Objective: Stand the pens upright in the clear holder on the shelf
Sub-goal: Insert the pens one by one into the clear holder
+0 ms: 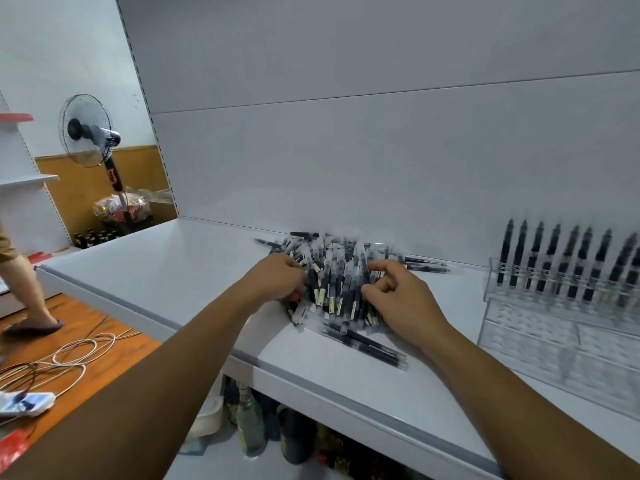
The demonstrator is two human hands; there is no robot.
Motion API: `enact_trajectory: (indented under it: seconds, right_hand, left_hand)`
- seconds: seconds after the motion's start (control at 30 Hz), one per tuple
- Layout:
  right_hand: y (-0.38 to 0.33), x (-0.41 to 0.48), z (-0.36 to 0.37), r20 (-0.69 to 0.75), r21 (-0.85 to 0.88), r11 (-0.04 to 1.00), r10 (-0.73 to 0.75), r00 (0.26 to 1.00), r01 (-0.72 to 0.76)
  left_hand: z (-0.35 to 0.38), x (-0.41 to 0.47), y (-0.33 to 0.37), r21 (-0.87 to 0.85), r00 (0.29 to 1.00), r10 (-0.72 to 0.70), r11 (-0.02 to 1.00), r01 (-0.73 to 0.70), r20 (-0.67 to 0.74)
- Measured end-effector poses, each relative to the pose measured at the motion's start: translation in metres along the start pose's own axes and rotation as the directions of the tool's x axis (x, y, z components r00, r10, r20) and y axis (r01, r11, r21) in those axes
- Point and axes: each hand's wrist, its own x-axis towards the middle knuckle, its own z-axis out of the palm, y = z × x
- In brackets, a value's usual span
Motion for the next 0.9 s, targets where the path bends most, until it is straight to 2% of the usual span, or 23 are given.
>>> enact_trajectory:
  seconds: [0.13,0.23,0.43,0.5,0.57,0.63,0.7,0.77,0.9]
  right_hand:
    - [0.003,0.002,0.001,-0.006,0.008,1.000,-0.003,1.000,0.003]
    - [0.004,0.004,0.001,-0.006,0.012,1.000,-0.004,1.000,0.004]
    - [0.004,0.004,0.001,-0.017,0.035,0.999,-0.008,1.000,0.008]
    - [0.005,0.006,0.002,-0.016,0.043,0.999,-0.005,1.000,0.006]
    - [0.005,0.006,0.002,-0.013,0.046,0.999,-0.002,1.000,0.002]
    - [0.005,0.006,0.003,-0.011,0.054,0.999,0.003,1.000,-0.003]
    - [0.006,0.005,0.002,-0.012,0.062,0.998,0.007,1.000,-0.007]
    - [0.006,0.005,0.002,-0.016,0.067,0.998,0.009,1.000,-0.008]
    - [0.006,0.005,0.001,-0.038,0.094,0.996,0.012,0.999,-0.009]
  left_hand:
    - [-0.002,0.006,0.006,-0.171,0.990,-0.115,0.977,0.127,0.082]
    - [-0.006,0.013,0.006,-0.221,0.977,-0.149,0.958,0.181,0.152]
    - [0.001,0.022,0.008,-0.236,0.975,-0.195,0.947,0.216,0.109]
    - [0.005,0.025,0.010,-0.166,0.981,-0.176,0.968,0.188,0.085]
    - [0.008,0.026,0.013,-0.002,0.992,-0.111,0.994,0.111,0.063]
    - [0.012,0.028,0.015,0.185,0.999,-0.022,0.983,0.016,0.027]
    - [0.017,0.029,0.019,0.295,0.999,0.040,0.955,-0.038,0.001]
    - [0.019,0.030,0.021,0.275,0.998,0.057,0.960,-0.047,-0.029]
    - [0.017,0.028,0.024,0.113,0.989,0.081,0.991,-0.068,-0.122]
